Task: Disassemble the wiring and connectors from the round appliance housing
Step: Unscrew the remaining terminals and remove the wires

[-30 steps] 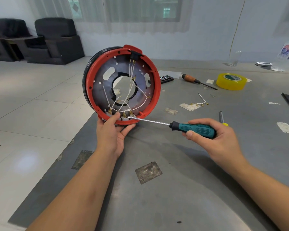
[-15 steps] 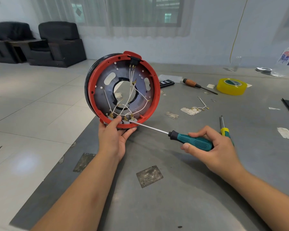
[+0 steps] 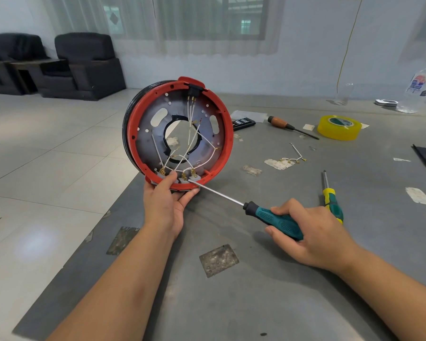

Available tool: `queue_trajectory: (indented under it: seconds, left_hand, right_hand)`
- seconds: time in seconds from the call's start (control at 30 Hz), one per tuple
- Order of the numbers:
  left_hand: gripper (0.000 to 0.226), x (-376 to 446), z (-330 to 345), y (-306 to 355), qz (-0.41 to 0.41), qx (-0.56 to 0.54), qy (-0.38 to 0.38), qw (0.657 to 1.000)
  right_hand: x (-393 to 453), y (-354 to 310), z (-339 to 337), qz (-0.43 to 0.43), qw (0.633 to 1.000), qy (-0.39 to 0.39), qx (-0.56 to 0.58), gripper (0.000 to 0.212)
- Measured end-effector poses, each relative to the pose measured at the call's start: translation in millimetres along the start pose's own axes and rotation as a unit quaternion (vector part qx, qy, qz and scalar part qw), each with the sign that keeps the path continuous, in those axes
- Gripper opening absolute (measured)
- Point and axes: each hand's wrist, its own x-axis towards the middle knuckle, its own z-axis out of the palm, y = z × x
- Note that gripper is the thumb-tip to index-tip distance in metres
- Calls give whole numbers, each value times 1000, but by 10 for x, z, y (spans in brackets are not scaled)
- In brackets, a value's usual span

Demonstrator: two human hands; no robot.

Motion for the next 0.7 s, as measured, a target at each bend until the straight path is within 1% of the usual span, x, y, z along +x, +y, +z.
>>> queue_trajectory:
  seconds: [0.07,0.17,0.37,0.5,0.6,0.7]
  left_hand:
    - [24,-2,8,5,0,-1,4,1000]
    - [25,-11,20,5,0,-6,7,1000]
    - [34,-22,36,6,-10,-39,12,999]
    - [31,-20,35,11,-11,-38,15,999]
    - [28,-25,28,13,-13,-29,10,999]
    - [25,-17,25,13,-12,-17,4,1000]
  right_hand:
    - [10,-10,1,-28,999,7,-35,32]
    - [17,-36,17,-34,998,4,-54,32]
    - [-6,-121,59,-23,999,-22,-40,40]
    - [10,-135,36,-11,999,-29,-35,41]
    - [11,-129,26,13,999,-34,-11,40]
    - [8,-100,14,88,993,-42,61,34]
